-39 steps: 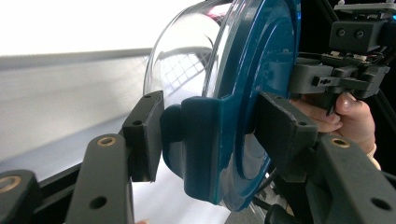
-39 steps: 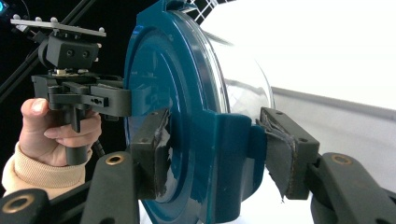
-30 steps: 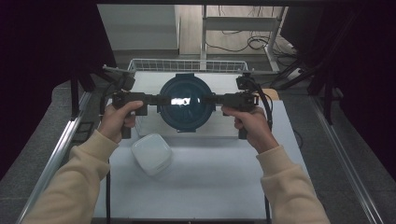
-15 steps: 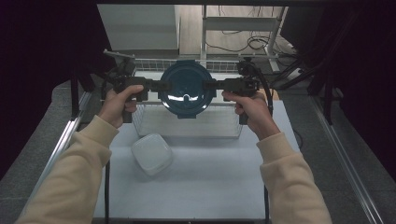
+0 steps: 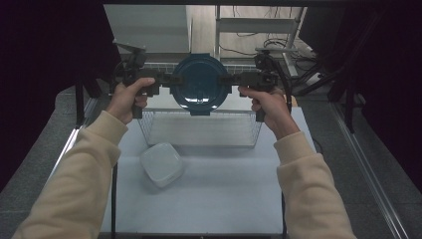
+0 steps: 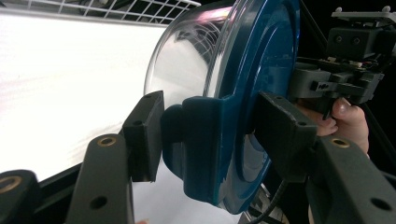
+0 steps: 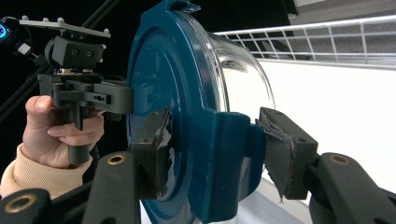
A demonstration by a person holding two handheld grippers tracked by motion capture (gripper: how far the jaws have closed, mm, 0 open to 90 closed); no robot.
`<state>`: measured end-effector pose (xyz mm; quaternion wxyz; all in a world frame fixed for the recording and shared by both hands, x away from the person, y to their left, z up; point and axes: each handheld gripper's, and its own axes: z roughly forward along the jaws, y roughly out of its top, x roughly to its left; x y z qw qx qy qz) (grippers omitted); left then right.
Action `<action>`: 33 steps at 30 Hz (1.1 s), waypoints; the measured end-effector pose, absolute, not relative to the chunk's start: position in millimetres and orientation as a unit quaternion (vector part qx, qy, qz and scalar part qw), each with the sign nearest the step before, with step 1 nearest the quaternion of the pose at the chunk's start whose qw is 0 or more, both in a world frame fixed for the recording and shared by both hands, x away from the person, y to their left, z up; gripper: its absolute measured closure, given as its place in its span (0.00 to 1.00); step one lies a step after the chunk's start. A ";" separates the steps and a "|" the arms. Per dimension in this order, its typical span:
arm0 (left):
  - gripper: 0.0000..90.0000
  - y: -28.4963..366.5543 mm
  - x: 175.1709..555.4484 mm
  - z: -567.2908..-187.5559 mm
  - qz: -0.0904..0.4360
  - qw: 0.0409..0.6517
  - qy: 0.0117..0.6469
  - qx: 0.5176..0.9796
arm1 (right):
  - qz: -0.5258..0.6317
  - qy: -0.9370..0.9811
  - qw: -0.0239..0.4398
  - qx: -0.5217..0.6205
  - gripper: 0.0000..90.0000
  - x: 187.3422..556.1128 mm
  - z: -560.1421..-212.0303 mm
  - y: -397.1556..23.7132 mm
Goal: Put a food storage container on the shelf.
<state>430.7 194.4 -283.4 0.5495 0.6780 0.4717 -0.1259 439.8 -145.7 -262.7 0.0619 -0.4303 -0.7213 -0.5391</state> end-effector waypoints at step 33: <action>0.48 191.1 494.1 -324.7 -0.183 0.533 0.520 0.642 | -0.529 -0.682 0.099 -0.496 0.50 495.3 -301.1 -150.6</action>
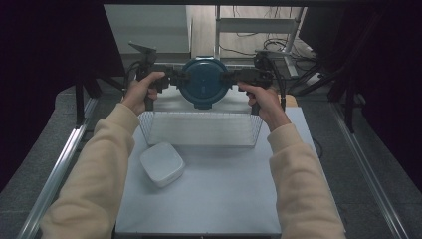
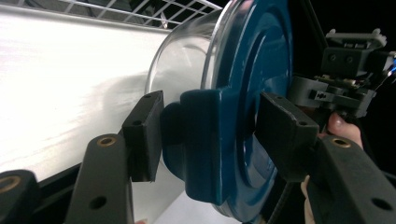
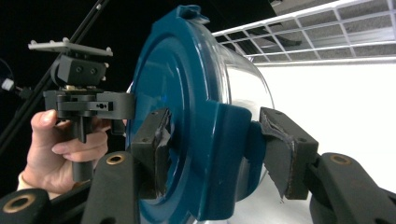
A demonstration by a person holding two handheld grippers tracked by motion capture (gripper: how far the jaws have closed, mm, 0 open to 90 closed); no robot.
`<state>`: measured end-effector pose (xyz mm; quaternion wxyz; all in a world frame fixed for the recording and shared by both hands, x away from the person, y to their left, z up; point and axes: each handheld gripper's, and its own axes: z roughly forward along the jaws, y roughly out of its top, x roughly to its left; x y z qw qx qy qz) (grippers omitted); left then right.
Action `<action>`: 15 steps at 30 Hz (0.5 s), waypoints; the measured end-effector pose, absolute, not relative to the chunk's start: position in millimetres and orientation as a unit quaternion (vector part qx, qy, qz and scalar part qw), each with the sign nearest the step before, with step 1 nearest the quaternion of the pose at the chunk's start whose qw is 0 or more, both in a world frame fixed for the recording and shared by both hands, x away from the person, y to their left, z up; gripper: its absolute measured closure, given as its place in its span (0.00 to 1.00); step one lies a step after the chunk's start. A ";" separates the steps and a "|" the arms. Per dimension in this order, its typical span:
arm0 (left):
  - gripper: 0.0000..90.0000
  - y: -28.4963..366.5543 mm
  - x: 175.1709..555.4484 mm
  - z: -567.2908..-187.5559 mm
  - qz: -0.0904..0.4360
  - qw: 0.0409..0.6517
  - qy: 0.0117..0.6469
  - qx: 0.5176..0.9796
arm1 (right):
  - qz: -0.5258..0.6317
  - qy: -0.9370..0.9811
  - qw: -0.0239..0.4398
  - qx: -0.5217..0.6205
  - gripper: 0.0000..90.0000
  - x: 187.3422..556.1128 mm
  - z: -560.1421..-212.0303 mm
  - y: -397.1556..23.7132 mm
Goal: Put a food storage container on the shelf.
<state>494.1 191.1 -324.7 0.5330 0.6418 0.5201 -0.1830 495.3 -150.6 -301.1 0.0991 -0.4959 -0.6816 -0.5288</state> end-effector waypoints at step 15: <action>0.45 186.5 505.9 -337.1 -0.191 0.532 0.543 0.621 | -0.507 -0.637 0.148 -0.561 0.44 514.7 -321.0 -151.2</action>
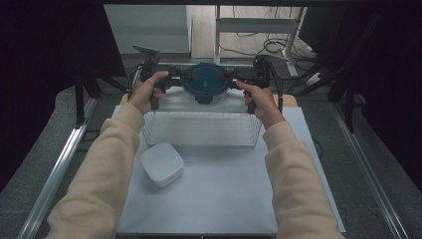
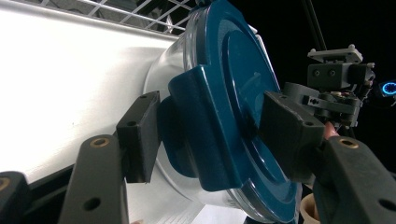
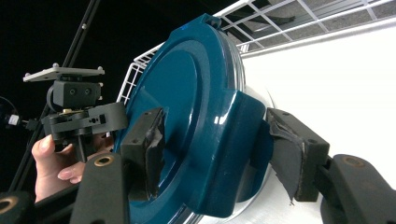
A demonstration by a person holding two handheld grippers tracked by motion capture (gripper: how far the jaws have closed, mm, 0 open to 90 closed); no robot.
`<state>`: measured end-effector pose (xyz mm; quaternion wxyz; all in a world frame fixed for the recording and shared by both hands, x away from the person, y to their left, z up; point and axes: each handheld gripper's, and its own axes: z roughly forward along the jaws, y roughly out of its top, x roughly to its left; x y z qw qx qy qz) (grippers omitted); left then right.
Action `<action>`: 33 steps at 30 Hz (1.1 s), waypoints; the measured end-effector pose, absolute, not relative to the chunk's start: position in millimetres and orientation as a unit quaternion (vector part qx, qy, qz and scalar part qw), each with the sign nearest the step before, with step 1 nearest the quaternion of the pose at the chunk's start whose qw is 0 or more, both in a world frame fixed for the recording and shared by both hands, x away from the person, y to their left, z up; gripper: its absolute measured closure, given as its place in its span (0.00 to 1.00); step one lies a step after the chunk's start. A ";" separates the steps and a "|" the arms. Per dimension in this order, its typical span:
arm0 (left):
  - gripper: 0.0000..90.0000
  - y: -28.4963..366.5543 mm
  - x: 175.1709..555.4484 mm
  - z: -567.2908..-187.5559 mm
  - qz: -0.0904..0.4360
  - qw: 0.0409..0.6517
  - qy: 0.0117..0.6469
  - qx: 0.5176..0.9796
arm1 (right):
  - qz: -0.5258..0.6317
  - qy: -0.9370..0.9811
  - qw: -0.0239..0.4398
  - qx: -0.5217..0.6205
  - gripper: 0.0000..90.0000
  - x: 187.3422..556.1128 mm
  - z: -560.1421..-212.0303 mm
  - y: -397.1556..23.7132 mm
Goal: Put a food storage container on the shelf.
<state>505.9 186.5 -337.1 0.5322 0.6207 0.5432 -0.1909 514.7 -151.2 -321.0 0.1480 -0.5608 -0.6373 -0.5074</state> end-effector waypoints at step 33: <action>0.28 203.0 309.0 -351.5 0.080 0.497 0.428 0.751 | -0.472 -0.769 -0.122 -0.415 0.18 340.5 -331.2 -190.0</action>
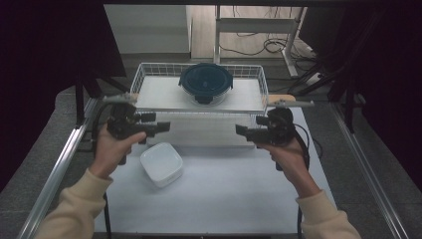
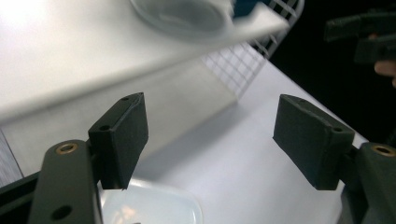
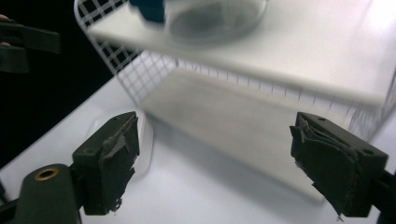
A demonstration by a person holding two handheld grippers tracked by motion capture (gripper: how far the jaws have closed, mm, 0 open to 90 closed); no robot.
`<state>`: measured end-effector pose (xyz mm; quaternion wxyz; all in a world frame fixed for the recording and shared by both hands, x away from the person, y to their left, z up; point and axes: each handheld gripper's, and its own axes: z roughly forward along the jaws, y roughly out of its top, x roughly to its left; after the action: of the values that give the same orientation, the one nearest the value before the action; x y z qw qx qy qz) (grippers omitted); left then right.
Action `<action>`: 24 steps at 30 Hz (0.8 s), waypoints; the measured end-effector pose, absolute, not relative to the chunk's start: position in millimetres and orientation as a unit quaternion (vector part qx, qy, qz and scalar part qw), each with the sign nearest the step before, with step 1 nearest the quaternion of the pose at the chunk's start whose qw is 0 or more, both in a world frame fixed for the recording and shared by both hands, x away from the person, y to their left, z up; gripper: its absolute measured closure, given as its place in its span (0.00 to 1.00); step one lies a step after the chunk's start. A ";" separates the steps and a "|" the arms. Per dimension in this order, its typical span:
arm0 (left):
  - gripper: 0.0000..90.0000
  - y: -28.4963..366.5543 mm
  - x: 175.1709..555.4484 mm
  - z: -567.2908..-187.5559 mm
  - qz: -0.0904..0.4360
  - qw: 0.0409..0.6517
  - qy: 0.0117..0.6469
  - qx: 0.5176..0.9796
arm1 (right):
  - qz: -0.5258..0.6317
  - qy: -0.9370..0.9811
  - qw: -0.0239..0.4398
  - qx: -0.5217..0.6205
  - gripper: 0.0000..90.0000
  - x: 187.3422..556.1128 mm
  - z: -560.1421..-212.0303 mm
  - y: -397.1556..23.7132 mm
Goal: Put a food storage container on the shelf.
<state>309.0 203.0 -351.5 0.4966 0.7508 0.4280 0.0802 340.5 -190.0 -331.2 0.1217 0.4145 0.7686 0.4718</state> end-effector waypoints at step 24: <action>0.30 215.7 242.3 -448.0 0.089 0.425 0.462 0.773 | 0.435 0.806 0.074 0.396 0.25 266.8 -434.2 -219.0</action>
<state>242.3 215.7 -448.0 0.4250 0.7730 0.4625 0.0888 266.8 -219.0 -434.2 0.0739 0.3960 0.8055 0.4346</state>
